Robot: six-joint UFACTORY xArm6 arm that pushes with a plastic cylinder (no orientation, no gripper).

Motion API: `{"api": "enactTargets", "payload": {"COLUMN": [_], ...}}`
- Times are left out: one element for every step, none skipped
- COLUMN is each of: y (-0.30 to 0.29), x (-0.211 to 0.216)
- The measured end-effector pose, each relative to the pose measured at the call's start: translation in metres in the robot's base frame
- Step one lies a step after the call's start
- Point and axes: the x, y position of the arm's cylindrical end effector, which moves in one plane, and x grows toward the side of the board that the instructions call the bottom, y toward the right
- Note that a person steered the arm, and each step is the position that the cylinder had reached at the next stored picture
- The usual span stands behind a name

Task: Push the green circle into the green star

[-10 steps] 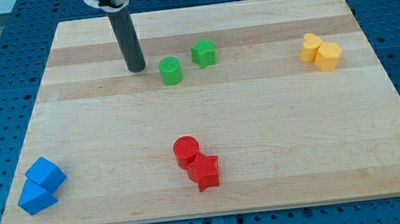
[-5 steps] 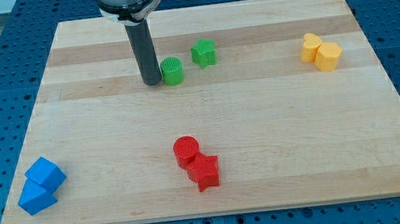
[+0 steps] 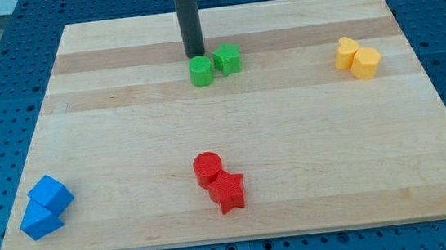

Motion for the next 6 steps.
{"api": "enactTargets", "payload": {"y": [-0.04, -0.044, -0.035, -0.023, 0.009, 0.044], "x": [0.014, 0.049, 0.056, 0.056, 0.056, 0.055]}}
